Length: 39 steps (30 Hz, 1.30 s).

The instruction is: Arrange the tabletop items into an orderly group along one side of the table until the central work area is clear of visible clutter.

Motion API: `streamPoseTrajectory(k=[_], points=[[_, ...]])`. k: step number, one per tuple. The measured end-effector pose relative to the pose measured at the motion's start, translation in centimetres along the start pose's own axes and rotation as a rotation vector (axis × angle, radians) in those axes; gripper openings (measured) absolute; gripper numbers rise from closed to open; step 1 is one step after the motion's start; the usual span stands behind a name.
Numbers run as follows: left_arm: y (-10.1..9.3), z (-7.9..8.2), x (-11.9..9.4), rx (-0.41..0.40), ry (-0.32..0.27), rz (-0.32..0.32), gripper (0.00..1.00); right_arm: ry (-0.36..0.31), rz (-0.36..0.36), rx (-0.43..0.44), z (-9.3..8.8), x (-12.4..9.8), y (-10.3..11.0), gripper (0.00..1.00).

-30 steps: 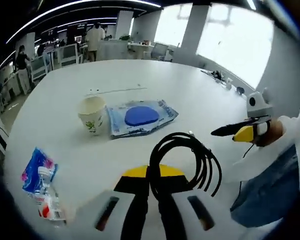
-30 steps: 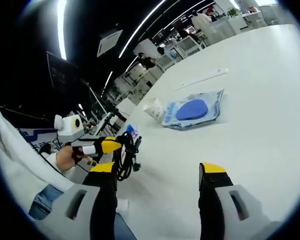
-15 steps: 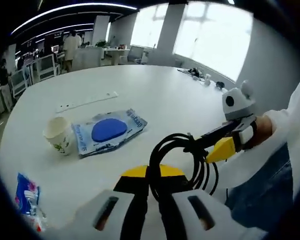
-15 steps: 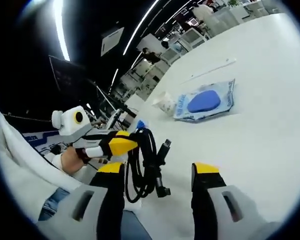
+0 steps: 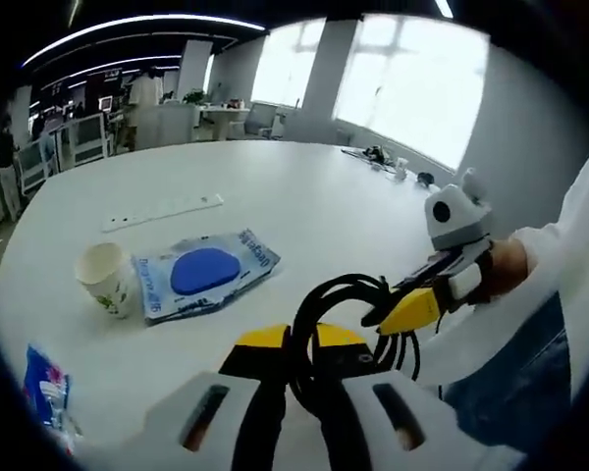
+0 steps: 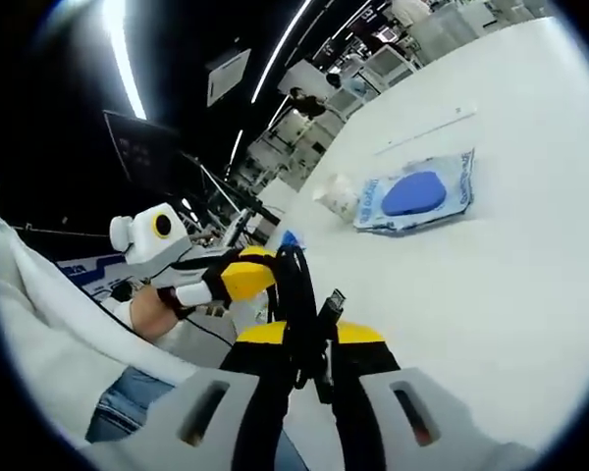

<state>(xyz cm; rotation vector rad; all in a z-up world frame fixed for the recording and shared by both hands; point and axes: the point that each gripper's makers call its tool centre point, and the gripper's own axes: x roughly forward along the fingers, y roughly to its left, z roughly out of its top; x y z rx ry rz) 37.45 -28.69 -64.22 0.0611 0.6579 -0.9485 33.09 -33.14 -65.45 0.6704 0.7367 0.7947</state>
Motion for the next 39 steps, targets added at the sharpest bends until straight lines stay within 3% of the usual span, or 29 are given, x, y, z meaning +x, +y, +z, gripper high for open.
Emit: streamPoseTrajectory(k=[2,7,11,17,20,24,32,39], points=[[0.2,-0.3,0.3,-0.004,0.015,0.004,0.1,-0.037,0.011,0.058,0.4,-0.3,-0.2,0.12],[1.6,0.0,0.1,-0.073,-0.018,0.06,0.4,-0.118,-0.001,0.168,1.0,-1.6,-1.3,0.11],[2.2,-1.3,-0.6,-0.111,-0.007,0.074,0.37,-0.232,0.0,0.259,2.5,-3.0,-2.4,0.11],[3.3,-4.1,-2.2,-0.187,0.006,0.121,0.43,-0.36,-0.041,0.351,4.2,-5.4,-4.8,0.12],[3.9,-5.0,-2.9,-0.223,0.001,0.153,0.5,-0.362,-0.069,0.358,4.0,-5.9,-5.1,0.12],[4.6,-6.0,-3.8,-0.266,-0.001,0.182,0.56,-0.392,-0.103,0.396,4.2,-6.7,-7.1,0.12],[5.0,-6.8,-4.1,-0.313,0.003,0.205,0.54,-0.441,-0.158,0.438,5.2,-6.5,-8.5,0.12],[4.5,-6.5,-3.7,-0.321,-0.007,0.191,0.53,-0.417,-0.18,0.475,4.4,-5.4,-9.6,0.12]])
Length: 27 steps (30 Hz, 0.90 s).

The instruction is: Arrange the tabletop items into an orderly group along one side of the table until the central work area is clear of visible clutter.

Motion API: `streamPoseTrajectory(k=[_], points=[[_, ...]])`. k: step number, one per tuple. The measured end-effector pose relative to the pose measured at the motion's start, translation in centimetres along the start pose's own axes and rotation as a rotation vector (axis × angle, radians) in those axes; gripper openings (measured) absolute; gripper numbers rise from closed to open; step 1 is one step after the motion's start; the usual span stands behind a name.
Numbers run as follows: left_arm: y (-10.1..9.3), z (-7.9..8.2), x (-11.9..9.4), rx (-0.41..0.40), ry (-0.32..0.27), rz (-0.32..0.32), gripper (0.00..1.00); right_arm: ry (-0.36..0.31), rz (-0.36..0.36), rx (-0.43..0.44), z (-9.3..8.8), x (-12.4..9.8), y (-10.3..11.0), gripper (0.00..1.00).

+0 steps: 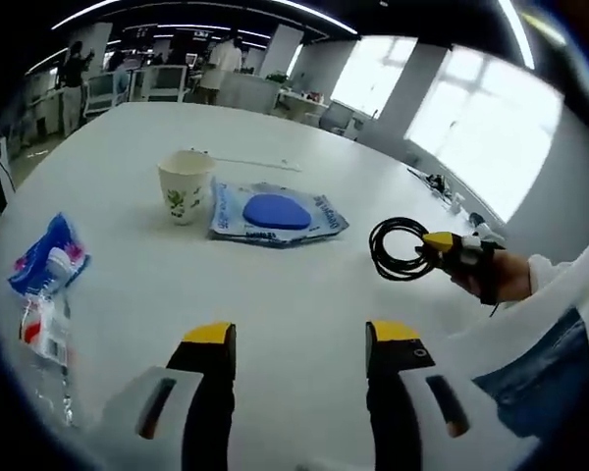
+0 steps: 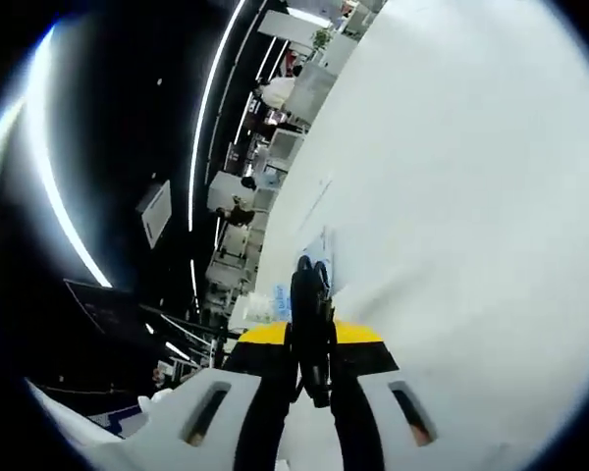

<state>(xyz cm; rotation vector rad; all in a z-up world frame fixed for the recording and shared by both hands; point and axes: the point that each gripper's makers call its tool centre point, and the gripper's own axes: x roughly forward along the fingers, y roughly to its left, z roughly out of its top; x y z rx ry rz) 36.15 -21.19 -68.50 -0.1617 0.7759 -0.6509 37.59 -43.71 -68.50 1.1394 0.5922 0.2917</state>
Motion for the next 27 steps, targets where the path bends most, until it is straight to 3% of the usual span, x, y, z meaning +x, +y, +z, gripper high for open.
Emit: streamPoseTrajectory(k=[17,27], points=[[0.5,-0.5,-0.4,-0.026,0.0,0.008,0.5,-0.013,-0.034,0.046,-0.9,-0.3,0.0,0.13],[0.1,-1.0,0.0,-0.023,0.018,0.0,0.5,-0.009,-0.135,0.045,-1.8,-0.7,-0.9,0.14]])
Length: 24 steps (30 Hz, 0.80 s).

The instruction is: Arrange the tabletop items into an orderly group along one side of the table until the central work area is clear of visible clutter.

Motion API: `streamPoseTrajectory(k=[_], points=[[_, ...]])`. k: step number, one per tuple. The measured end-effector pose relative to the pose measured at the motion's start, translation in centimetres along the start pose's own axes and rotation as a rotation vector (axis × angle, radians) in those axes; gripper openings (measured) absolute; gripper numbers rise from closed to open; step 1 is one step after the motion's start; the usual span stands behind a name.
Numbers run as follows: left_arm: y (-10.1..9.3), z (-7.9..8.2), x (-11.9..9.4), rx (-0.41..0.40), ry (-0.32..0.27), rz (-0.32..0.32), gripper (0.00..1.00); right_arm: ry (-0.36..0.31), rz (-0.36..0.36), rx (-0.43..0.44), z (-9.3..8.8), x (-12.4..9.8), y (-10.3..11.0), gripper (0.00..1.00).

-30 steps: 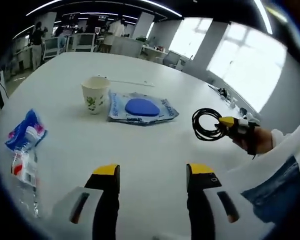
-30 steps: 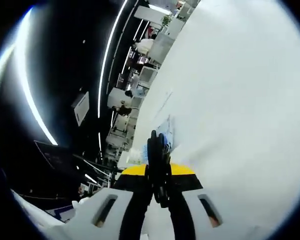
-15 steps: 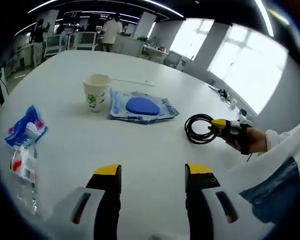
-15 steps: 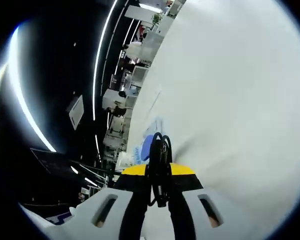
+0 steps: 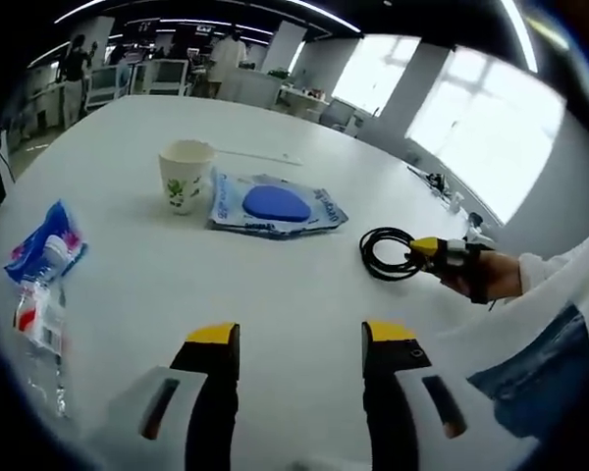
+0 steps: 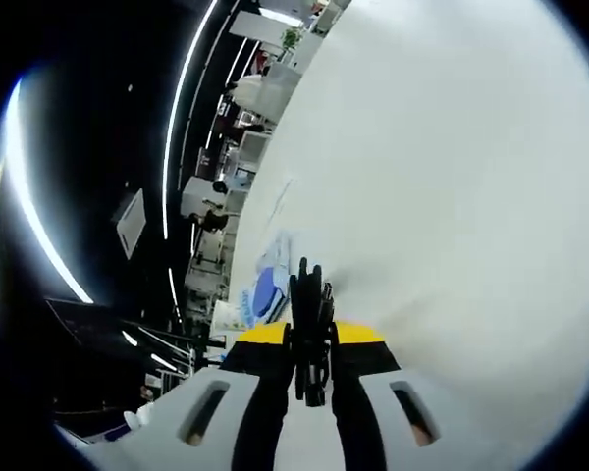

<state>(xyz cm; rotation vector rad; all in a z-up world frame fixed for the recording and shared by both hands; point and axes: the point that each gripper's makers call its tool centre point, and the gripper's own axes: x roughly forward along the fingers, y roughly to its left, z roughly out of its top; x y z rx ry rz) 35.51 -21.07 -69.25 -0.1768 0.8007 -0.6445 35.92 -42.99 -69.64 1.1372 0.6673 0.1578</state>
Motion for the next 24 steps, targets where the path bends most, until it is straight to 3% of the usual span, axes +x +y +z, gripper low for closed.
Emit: streamPoseTrajectory(k=[5,6,7,9,11,15,24], points=[[0.2,-0.4,0.0,-0.003,0.012,0.002,0.49,0.005,-0.064,-0.039,-0.8,-0.1,-0.5,0.14],[0.2,-0.4,0.0,-0.005,0.01,0.002,0.49,0.009,-0.068,-0.037,1.9,0.5,-3.4,0.14],[0.2,-0.4,0.0,-0.007,0.009,0.001,0.49,0.011,-0.073,-0.04,3.6,0.9,-5.2,0.15],[0.3,-0.4,0.0,-0.008,0.009,0.003,0.5,0.015,-0.081,-0.054,3.5,0.7,-4.6,0.15],[0.4,-0.6,0.1,-0.008,0.017,0.004,0.5,0.026,-0.095,-0.089,4.3,1.0,-6.9,0.15],[0.3,-1.0,0.1,-0.008,0.026,0.003,0.5,0.035,-0.106,-0.112,4.4,0.8,-7.5,0.17],[0.3,-1.5,0.3,-0.012,0.033,0.001,0.51,0.02,-0.101,-0.138,4.3,0.4,-5.9,0.34]])
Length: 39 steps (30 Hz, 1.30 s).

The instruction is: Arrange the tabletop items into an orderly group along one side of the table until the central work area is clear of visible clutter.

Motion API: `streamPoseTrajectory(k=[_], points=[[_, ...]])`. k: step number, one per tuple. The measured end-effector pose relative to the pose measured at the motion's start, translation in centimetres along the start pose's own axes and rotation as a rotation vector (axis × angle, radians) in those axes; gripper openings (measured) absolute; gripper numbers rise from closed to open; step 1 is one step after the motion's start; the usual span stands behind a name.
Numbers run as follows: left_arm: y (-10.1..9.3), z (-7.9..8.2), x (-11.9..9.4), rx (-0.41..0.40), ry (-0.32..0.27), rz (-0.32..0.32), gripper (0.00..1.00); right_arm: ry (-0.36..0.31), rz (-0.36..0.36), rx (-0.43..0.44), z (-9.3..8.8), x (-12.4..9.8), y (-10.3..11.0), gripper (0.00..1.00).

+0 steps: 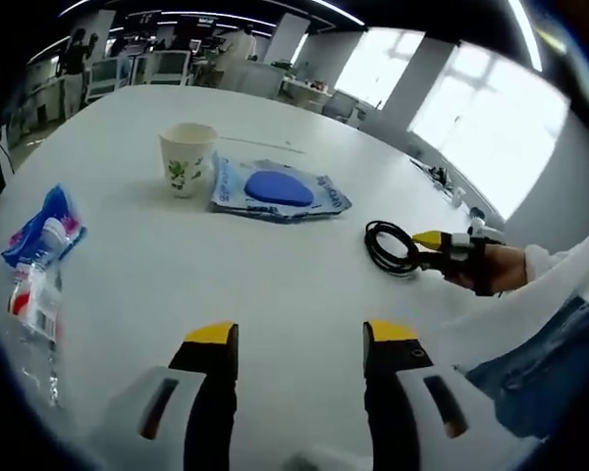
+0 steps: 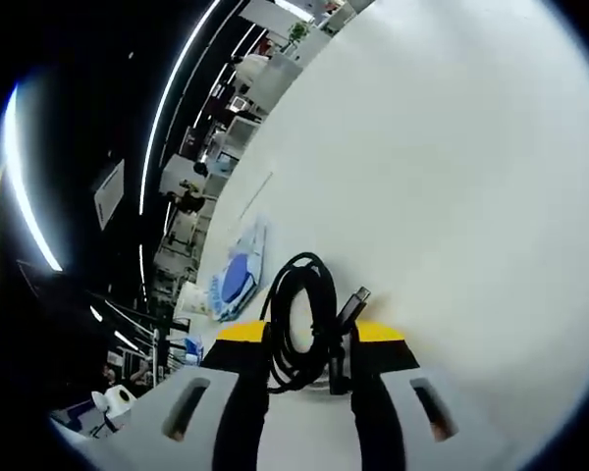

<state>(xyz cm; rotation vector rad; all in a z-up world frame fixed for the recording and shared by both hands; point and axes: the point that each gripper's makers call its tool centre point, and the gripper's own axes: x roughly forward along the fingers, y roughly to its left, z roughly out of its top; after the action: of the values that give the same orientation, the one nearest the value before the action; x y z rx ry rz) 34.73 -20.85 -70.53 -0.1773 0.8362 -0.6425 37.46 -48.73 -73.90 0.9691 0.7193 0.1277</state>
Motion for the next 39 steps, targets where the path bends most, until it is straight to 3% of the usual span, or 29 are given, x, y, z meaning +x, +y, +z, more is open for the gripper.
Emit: streamPoseTrajectory(k=[7,11,19,25,31,33,39], points=[[-0.3,-0.3,0.2,0.0,0.005,-0.01,0.52,-0.002,-0.029,-0.028,-0.5,-0.7,0.1,0.39],[-0.3,-0.5,0.2,0.0,0.008,-0.008,0.53,0.012,-0.046,-0.102,-1.0,-1.5,0.9,0.39],[0.0,-0.2,0.1,-0.005,-0.004,-0.003,0.54,0.002,-0.042,-0.13,-0.5,-1.7,0.0,0.42],[0.1,-0.2,0.0,-0.005,-0.007,0.0,0.54,-0.011,-0.023,-0.299,0.1,-2.1,1.0,0.45],[0.3,-0.1,0.0,-0.008,-0.014,0.004,0.55,0.057,-0.045,-0.529,-0.5,-2.3,1.8,0.5],[0.3,0.0,0.0,-0.008,-0.015,0.004,0.55,0.098,-0.082,-0.613,-0.9,-2.4,1.4,0.5],[0.4,0.2,-0.1,-0.003,-0.02,0.007,0.55,0.13,-0.114,-0.745,-1.5,-2.7,1.5,0.52]])
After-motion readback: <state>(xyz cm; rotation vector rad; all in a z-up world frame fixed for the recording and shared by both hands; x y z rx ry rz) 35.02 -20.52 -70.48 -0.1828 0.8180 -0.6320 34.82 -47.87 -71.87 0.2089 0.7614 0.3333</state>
